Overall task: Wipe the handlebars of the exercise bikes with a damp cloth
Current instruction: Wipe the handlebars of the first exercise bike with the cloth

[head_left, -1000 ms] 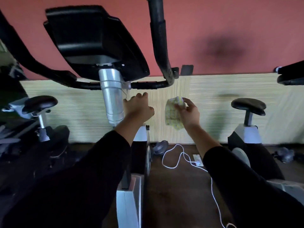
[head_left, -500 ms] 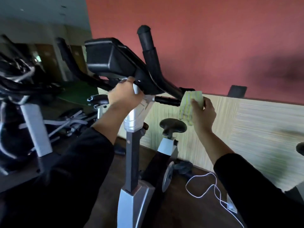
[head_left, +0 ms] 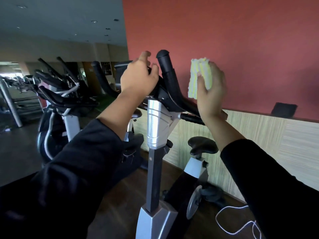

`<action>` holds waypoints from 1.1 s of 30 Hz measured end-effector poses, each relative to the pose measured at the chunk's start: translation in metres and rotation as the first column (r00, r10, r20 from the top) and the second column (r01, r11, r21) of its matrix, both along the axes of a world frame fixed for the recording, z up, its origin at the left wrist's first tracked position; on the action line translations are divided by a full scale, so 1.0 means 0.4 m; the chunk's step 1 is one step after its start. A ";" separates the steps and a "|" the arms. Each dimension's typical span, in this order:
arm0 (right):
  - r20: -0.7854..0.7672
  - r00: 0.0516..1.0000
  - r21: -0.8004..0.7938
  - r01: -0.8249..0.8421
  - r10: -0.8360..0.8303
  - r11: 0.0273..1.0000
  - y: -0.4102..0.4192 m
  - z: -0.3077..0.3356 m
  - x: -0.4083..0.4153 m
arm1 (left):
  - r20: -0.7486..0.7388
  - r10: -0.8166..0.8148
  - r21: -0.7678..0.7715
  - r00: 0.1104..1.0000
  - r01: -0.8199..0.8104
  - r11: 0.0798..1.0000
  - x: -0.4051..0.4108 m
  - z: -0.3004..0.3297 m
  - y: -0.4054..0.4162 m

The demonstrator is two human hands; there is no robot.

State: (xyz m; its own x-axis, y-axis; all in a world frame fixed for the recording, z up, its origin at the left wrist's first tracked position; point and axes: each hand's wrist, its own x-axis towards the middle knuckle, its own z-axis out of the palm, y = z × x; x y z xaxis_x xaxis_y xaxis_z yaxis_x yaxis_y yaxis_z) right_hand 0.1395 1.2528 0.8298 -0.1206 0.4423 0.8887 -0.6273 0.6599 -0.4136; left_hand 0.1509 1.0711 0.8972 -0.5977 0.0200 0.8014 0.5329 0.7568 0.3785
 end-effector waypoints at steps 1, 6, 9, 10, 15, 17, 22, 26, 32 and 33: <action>-0.018 1.000 0.021 -0.011 0.012 1.000 -0.009 0.009 -0.008 | -0.017 0.006 0.004 1.000 -0.006 1.000 -0.004 0.007 0.009; -0.041 0.982 0.167 -0.177 0.186 0.970 -0.050 0.007 -0.048 | -0.141 0.076 0.001 0.987 -0.077 0.997 -0.025 0.011 0.043; -0.022 0.951 0.286 -0.289 0.308 0.914 -0.053 -0.020 -0.067 | -0.217 0.057 0.017 0.974 -0.055 0.998 -0.039 0.000 0.060; -0.010 0.935 0.313 -0.335 0.356 0.889 -0.050 -0.026 -0.071 | -0.232 0.044 0.026 0.972 -0.039 0.999 -0.044 -0.005 0.064; 0.052 0.758 0.273 -0.638 0.651 0.720 -0.029 -0.010 -0.096 | -0.272 0.027 0.112 0.962 0.004 0.994 -0.060 -0.016 0.073; 0.104 0.699 0.237 -0.708 0.707 0.665 -0.013 0.004 -0.101 | -0.273 0.016 0.130 0.962 0.021 0.991 -0.059 -0.020 0.076; 0.181 0.574 0.100 -0.819 0.799 0.565 -0.008 0.028 -0.117 | -0.274 -0.032 0.154 0.961 0.076 0.985 -0.071 -0.014 0.075; 0.085 0.807 0.260 -0.584 0.584 0.769 -0.049 -0.011 -0.109 | -0.298 -0.071 0.134 0.952 0.115 0.984 -0.083 -0.012 0.069; 0.089 0.804 0.410 -0.568 0.588 0.714 -0.013 -0.019 -0.110 | -0.305 -0.166 0.185 0.938 0.230 0.956 -0.098 -0.015 0.065; 0.040 0.800 0.414 -0.559 0.599 0.718 -0.002 -0.017 -0.115 | -0.311 -0.176 0.191 0.934 0.243 0.951 -0.099 -0.015 0.065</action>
State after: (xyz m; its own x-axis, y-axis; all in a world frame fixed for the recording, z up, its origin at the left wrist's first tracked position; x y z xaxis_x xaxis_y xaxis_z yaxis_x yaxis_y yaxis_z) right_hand 0.0937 1.2522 0.8230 -0.1491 -0.0686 0.9864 -0.9612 0.2444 -0.1282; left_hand 0.1115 1.0973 0.8914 -0.3431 -0.0794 0.9359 0.7810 0.5294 0.3312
